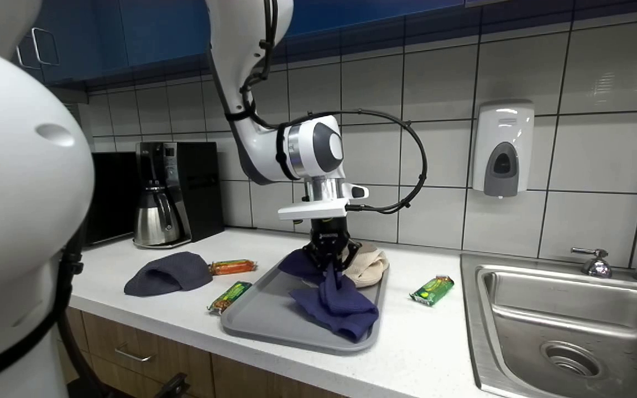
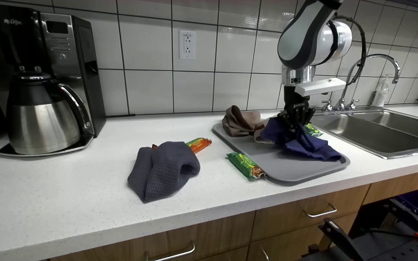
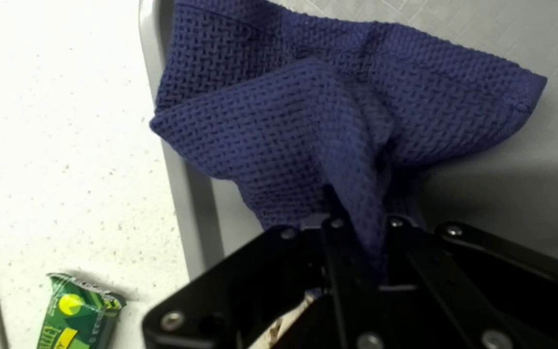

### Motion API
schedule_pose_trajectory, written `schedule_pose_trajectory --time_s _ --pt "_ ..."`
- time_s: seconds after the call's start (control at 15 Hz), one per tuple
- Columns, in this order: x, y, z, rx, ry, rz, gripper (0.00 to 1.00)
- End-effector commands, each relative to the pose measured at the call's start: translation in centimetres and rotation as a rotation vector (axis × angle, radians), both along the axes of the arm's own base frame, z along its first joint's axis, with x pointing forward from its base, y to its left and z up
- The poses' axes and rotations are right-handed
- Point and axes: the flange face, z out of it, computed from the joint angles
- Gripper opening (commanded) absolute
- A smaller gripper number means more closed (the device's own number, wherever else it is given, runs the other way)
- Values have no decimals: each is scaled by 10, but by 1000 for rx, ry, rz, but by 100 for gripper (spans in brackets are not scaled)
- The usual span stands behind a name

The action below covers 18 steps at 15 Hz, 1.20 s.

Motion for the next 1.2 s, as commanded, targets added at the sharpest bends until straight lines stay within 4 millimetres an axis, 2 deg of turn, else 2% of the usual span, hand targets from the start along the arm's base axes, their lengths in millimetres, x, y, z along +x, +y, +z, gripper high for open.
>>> schedule_pose_trajectory --time_s 0.0,0.67,1.13 --pt "-7 1 30 23 -14 -4 2" --pt "-16 -11 83 18 -78 -57 2" --pt "-26 -44 103 5 -103 -133 2"
